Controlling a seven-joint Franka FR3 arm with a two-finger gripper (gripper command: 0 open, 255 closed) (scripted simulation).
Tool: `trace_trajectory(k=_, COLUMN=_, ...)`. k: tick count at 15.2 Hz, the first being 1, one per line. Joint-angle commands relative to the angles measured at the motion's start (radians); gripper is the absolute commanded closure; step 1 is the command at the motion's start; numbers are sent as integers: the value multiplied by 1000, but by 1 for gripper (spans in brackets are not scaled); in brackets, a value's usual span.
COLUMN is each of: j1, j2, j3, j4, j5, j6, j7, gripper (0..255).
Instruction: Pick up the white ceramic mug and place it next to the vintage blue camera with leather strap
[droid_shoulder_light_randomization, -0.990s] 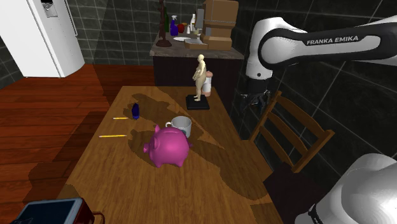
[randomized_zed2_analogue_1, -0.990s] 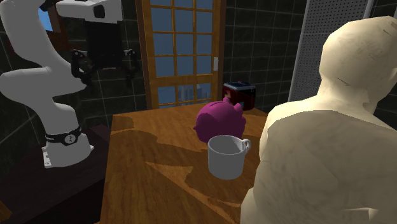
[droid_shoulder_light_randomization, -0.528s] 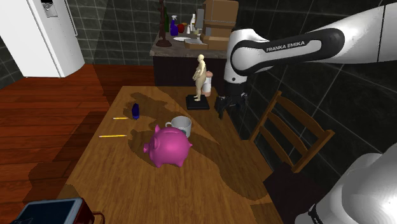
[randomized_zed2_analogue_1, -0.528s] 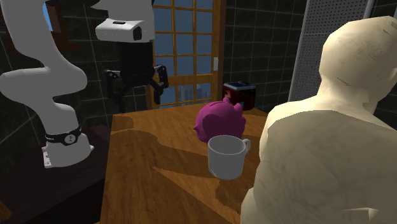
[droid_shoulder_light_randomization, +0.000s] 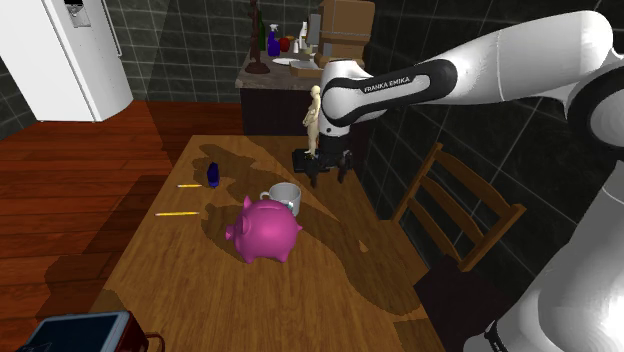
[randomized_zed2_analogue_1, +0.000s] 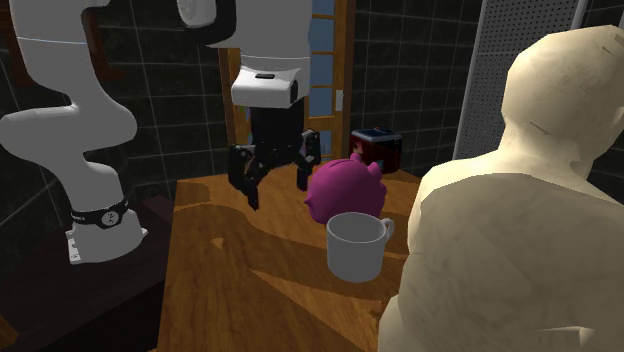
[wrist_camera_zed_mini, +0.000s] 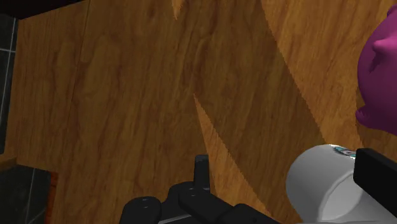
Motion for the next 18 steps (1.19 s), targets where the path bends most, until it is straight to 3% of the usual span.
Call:
trace_trajectory(k=1, j1=6, j2=77, j3=3, j4=79, j5=-2, j6=3, j7=13, gripper=0)
trace_trajectory(k=7, j1=30, j2=311, j3=8, j4=344, j5=-11, j6=-15, j7=52, gripper=0)
trace_trajectory(k=18, j1=36, j2=336, j3=8, j4=278, j5=-10, j6=76, j7=51, gripper=0)
